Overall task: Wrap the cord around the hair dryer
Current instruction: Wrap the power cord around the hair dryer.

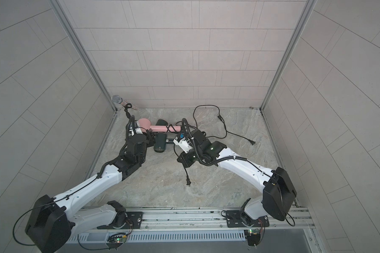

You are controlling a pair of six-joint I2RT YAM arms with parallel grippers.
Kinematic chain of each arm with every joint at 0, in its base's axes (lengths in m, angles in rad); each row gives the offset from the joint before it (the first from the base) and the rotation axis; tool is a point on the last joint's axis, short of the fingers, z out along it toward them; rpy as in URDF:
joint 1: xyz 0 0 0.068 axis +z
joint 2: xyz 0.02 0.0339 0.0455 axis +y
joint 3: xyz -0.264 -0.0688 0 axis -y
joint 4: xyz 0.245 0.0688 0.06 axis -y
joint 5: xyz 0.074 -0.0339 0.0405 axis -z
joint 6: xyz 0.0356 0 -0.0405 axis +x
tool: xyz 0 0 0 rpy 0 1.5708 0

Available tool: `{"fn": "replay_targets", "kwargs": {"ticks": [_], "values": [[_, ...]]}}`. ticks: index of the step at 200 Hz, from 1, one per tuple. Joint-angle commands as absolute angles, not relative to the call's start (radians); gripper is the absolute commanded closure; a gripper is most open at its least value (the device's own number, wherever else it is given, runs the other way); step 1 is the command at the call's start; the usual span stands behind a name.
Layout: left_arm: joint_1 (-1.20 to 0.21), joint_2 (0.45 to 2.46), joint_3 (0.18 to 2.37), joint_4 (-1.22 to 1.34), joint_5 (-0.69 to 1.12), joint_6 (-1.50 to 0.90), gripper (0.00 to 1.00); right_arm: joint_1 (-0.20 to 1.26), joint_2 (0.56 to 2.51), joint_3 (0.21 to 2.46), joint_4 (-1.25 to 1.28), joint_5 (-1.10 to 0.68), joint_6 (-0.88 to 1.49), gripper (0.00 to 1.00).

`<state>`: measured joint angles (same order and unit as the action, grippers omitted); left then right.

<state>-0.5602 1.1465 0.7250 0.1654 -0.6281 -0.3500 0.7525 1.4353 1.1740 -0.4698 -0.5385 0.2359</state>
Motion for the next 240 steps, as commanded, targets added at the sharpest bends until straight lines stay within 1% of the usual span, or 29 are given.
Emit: {"fn": "replay_targets", "kwargs": {"ticks": [1,32,59,79,115,151,169,191,206,222,240], "values": [[-0.598,1.164,0.748,0.207,-0.771,-0.253,1.00,0.757,1.426,1.248,-0.544,-0.580,0.199,1.00],[-0.645,1.190,0.767,0.173,-0.801,-0.175,1.00,0.722,1.473,1.422,-0.682,-0.543,0.094,1.00],[-0.653,1.192,0.779,0.094,-0.716,-0.158,1.00,0.668,1.520,1.553,-0.756,-0.499,0.012,1.00],[-0.653,1.173,0.783,0.024,-0.607,-0.151,1.00,0.619,1.556,1.634,-0.792,-0.445,-0.039,1.00],[-0.653,1.138,0.801,-0.083,-0.375,-0.101,1.00,0.522,1.631,1.749,-0.798,-0.431,-0.085,1.00],[-0.655,1.131,0.825,-0.163,-0.205,-0.065,1.00,0.487,1.724,1.887,-0.831,-0.419,-0.137,1.00],[-0.654,1.125,0.827,-0.173,-0.074,-0.060,1.00,0.455,1.767,1.935,-0.831,-0.429,-0.135,1.00],[-0.654,1.100,0.813,-0.152,0.043,-0.087,1.00,0.407,1.816,1.957,-0.825,-0.425,-0.128,1.00],[-0.653,1.062,0.793,-0.119,0.039,-0.133,1.00,0.364,1.840,1.938,-0.813,-0.421,-0.126,1.00],[-0.628,1.023,0.776,-0.086,0.082,-0.167,1.00,0.319,1.845,1.871,-0.777,-0.431,-0.111,1.00],[-0.589,0.993,0.751,-0.008,0.180,-0.246,1.00,0.273,1.837,1.770,-0.697,-0.484,-0.096,1.00]]}}
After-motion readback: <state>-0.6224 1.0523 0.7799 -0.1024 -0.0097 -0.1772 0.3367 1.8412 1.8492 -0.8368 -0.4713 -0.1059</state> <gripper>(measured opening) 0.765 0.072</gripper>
